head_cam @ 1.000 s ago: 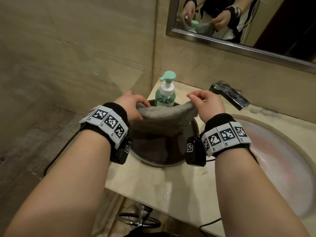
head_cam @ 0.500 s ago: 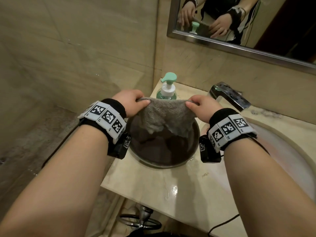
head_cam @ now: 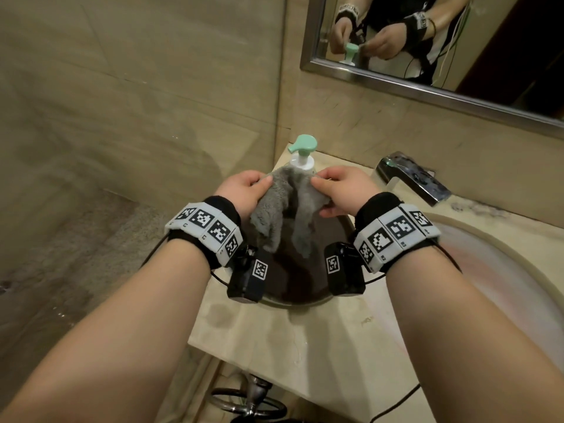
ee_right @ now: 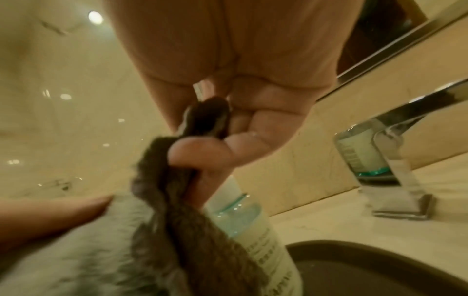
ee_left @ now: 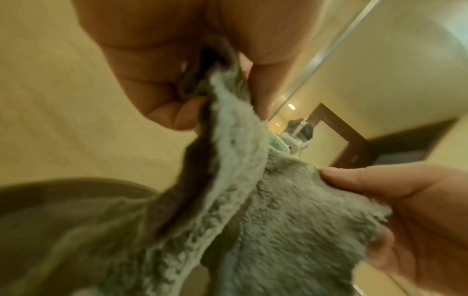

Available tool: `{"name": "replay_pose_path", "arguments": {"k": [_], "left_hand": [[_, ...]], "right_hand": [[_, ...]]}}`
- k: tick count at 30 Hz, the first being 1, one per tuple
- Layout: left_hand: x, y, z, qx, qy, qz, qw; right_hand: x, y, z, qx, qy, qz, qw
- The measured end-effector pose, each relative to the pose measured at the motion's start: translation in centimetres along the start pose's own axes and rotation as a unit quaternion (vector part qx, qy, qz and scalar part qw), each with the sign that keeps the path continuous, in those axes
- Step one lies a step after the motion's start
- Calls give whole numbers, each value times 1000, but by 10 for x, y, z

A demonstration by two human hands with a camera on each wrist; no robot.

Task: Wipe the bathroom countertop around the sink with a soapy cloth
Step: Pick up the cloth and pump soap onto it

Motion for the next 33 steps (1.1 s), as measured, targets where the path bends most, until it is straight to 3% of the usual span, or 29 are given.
{"name": "replay_pose_path", "arguments": {"k": [4,7,13,16,23,30,33], "left_hand": [[-1,5,0,65,0,-3,998],[-3,1,-1,63,0,-1,998],[-2,0,-5,189,-19,-61,980],[-6,3,-4,188,-9,-106,976],[-11,-3,-8,151,-34,-74,985],[-17,2,-6,201,-39,-86,975],[-16,3,-6,196,-22,-122,973]], "right_hand": [[7,20,-10,-90,-3,-115,989],[7,25,-11,-79,-9,-149,986],[-6,24,-9,88,-86,-117,986],[-9,23,-10,90,-92,-112,985],[-24,5,2,104,-93,10,990],[-28,12,8,102,-71,-17,992],[-28,11,5,93,-73,-6,993]]}}
Point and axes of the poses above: each hand's wrist, its own x-axis away from the middle knuckle, its own y-axis out of the palm, z = x × y, the point moved 4 cm from there along -x, towards the middle knuckle, and after that the axes turned 5 degrees about -x, right-handed, at the moved point
